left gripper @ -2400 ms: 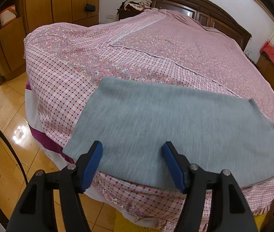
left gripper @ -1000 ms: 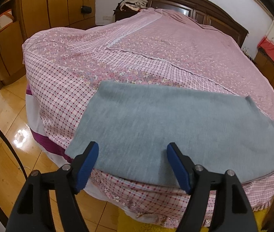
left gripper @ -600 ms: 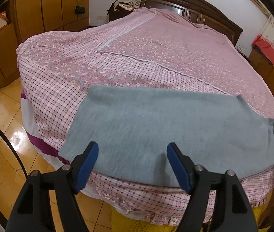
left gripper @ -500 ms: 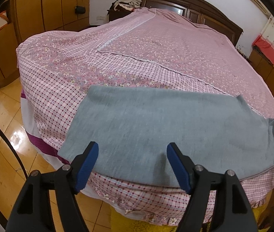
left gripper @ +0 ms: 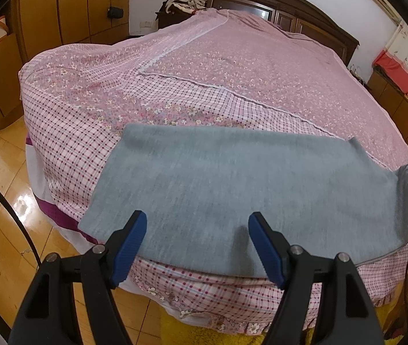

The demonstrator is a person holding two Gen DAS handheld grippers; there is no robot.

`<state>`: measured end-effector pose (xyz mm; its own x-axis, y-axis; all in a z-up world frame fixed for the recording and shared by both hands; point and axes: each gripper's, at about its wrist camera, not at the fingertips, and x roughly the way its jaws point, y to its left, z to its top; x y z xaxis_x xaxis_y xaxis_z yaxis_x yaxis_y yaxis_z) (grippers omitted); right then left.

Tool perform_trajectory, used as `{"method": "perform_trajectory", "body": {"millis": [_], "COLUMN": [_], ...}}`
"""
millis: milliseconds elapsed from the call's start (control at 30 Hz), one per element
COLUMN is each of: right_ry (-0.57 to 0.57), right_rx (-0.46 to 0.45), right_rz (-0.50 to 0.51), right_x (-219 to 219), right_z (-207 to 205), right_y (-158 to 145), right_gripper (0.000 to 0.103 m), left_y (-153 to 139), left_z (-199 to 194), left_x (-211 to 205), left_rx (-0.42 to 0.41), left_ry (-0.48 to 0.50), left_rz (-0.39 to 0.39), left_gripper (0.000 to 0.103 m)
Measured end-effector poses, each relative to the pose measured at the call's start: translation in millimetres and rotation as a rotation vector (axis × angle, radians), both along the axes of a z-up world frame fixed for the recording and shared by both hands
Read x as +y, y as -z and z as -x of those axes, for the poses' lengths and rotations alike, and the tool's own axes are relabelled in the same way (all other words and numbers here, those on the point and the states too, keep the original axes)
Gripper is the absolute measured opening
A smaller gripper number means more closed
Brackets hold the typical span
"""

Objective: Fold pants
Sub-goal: 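Carry the held waistband over the folded leg toward the left tool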

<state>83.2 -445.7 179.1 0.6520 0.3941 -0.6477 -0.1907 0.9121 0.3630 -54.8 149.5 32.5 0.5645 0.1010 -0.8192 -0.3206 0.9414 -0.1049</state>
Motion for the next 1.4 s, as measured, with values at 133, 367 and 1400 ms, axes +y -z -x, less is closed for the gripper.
{"method": "perform_trajectory", "body": {"millis": [133, 367, 1400], "right_ry": [-0.033, -0.108, -0.365], "right_rx": [-0.012, -0.028, 0.015], "right_rz": [-0.001, -0.017, -0.059], "right_x": [11, 37, 145], "right_z": [3, 8, 22], "right_y": [-5, -15, -12], "right_gripper": [0.016, 0.016, 0.016], "left_y": [1, 0, -3], "left_z": [-1, 0, 9], "left_x": [-1, 0, -4], "left_rx": [0.004, -0.003, -0.002], "left_ry": [0.006, 0.009, 0.048], "left_rz": [-0.001, -0.001, 0.006], "left_gripper": [0.077, 0.077, 0.077]}}
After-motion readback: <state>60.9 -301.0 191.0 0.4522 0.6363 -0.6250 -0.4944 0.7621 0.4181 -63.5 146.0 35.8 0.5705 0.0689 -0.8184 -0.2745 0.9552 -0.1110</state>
